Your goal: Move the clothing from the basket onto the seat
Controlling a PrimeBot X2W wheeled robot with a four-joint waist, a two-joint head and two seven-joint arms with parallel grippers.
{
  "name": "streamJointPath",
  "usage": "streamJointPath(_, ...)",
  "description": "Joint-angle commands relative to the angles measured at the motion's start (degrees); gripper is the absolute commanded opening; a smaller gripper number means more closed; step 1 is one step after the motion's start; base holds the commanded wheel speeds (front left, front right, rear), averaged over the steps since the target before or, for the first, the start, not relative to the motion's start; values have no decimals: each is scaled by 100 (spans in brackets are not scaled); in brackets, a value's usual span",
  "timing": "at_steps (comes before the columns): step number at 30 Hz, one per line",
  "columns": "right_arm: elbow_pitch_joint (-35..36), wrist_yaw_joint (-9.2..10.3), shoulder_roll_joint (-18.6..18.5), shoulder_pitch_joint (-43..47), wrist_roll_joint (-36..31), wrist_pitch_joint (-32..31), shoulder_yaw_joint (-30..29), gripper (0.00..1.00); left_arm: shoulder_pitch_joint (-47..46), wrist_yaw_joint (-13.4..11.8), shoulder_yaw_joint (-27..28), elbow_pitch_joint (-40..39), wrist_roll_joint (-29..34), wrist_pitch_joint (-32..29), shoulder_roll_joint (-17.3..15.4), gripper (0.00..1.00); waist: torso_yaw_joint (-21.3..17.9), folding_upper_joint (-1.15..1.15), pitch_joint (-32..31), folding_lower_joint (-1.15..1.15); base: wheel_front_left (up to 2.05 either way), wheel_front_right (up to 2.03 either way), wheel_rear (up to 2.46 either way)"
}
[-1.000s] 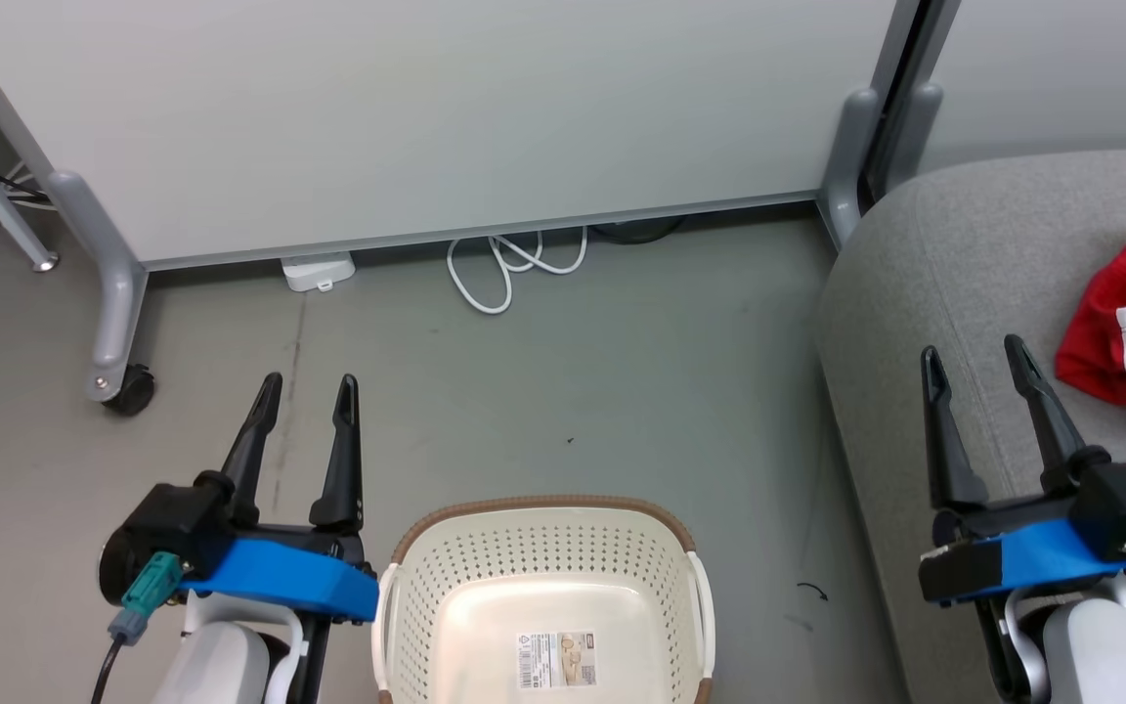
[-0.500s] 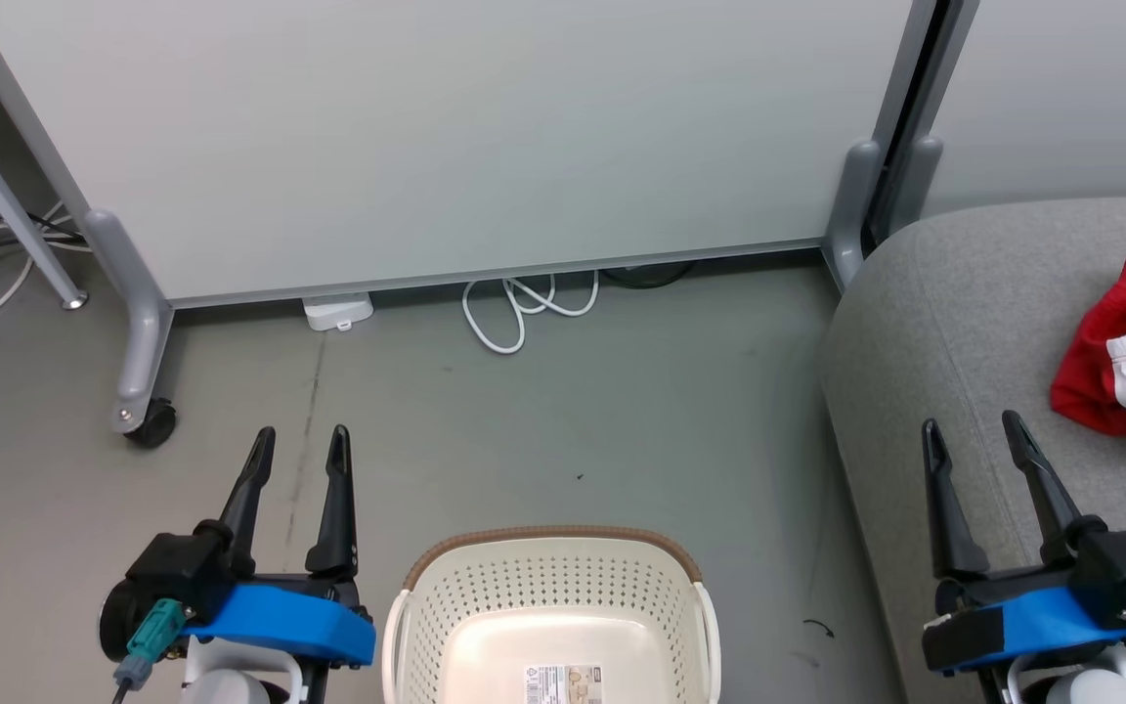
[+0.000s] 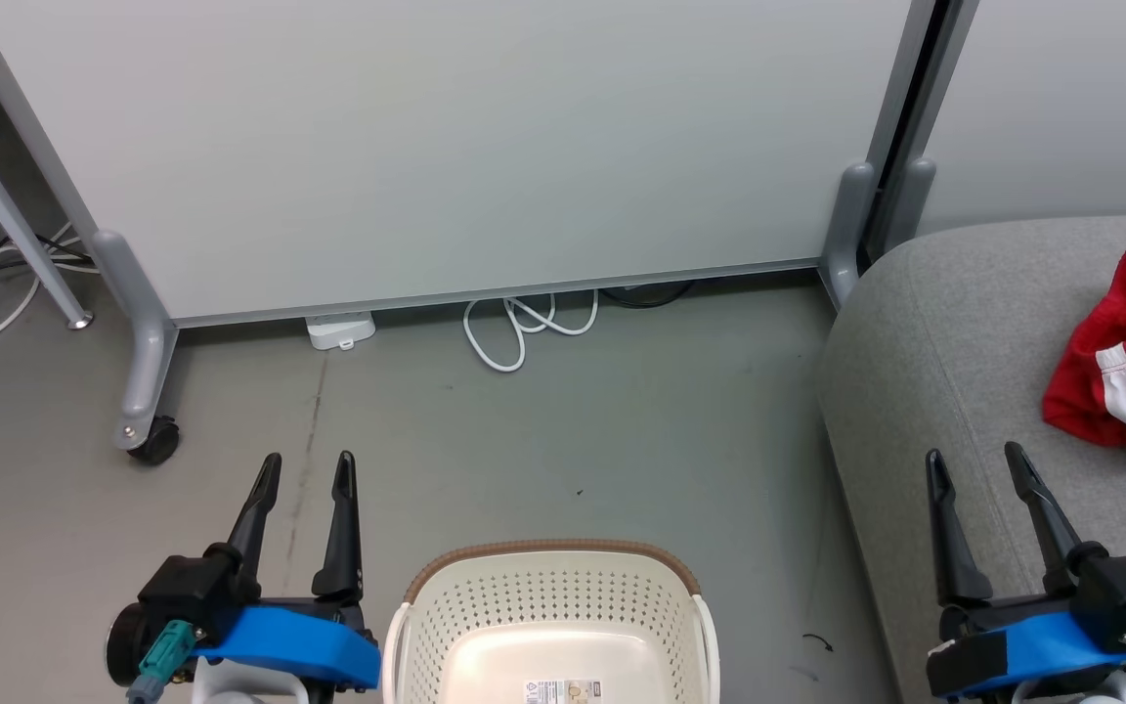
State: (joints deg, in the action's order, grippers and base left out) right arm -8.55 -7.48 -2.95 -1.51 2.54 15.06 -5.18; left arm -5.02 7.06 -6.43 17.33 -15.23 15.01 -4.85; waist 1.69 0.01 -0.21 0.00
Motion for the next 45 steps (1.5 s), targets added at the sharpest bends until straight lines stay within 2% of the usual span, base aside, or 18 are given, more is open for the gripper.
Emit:
streamJointPath(1,-9,-3,10,92,24,17,-12,100,22,6,20,13,34,24,14,100,0,-1,-2,0,0,0,0)
streamJointPath(9,-4,-3,10,83,55,17,-10,100,23,29,39,60,109,24,33,100,-18,-1,-13,0,0,0,0)
streamJointPath(10,0,0,0,15,17,0,-3,0,5,4,14,57,75,0,29,0,-19,-1,-14,1,0,0,0)
streamJointPath(15,-248,0,21,62,99,-57,-18,0,169,4,21,259,-18,-56,53,0,-22,-1,-16,1,0,0,0)
streamJointPath(29,-294,0,16,-46,1763,-452,-40,0,100,12,268,145,-1451,-453,79,0,-38,-1,-10,1,0,0,0)
streamJointPath(45,-334,-1,11,-152,3353,-820,-53,0,35,20,496,29,-2833,-825,104,0,-57,-1,-3,1,0,0,0)
